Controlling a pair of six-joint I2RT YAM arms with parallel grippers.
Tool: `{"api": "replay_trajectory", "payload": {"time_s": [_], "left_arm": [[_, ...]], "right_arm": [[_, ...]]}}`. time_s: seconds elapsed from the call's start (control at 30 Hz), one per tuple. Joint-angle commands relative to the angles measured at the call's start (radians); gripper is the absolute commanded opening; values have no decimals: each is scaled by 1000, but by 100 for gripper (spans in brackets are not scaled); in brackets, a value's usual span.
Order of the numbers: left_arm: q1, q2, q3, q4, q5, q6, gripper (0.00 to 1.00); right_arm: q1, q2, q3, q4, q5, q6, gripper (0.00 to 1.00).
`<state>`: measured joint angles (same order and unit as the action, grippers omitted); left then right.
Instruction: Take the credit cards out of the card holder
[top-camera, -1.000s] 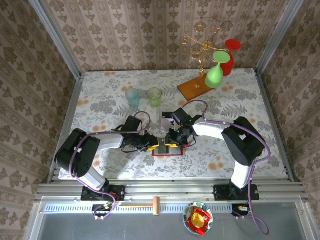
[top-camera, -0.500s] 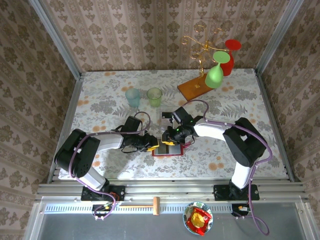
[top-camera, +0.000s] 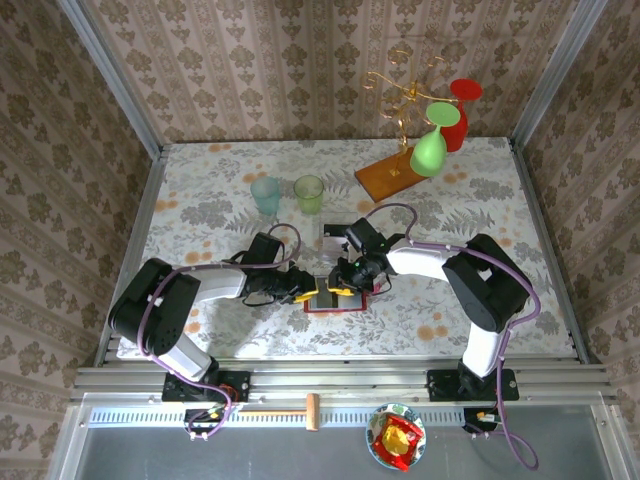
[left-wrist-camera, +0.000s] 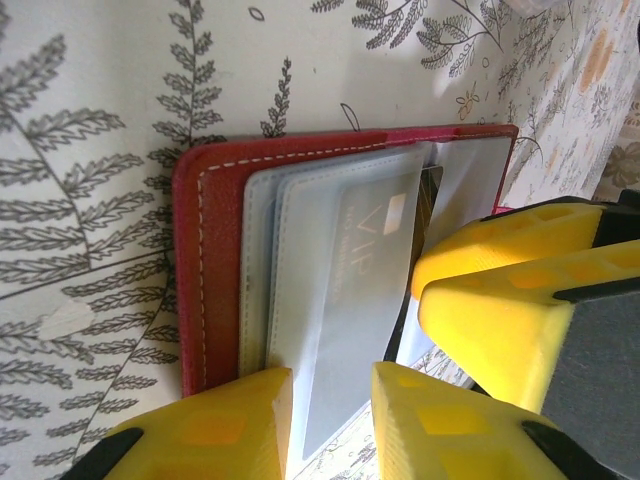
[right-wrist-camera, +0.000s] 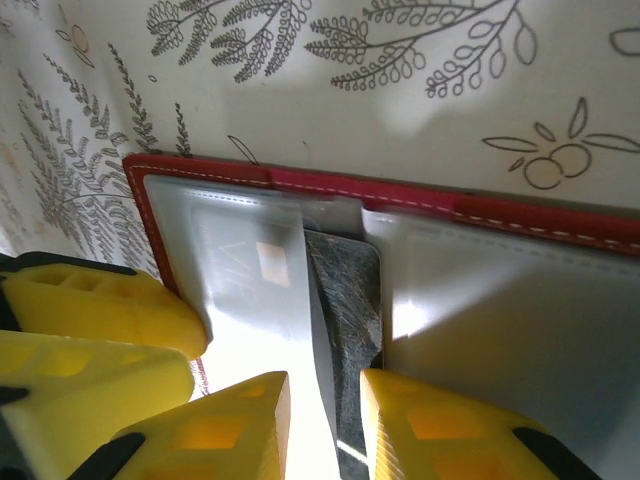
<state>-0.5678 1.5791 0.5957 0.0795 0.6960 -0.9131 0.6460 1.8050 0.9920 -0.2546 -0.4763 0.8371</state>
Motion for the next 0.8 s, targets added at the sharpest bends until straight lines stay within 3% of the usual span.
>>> {"api": "replay_trajectory", "payload": {"time_s": [0.0, 0.6, 0.77], "left_arm": [[-1, -2, -23, -25, -9, -9, 29], [-1, -39, 58, -101, -9, 2, 29], [-7, -31, 99, -115, -1, 9, 24]], "right_arm": [[4, -11, 18, -83, 51, -36, 28], [-5, -48, 38, -62, 21, -37, 28], [-19, -63, 15, -42, 10, -29, 28]]}}
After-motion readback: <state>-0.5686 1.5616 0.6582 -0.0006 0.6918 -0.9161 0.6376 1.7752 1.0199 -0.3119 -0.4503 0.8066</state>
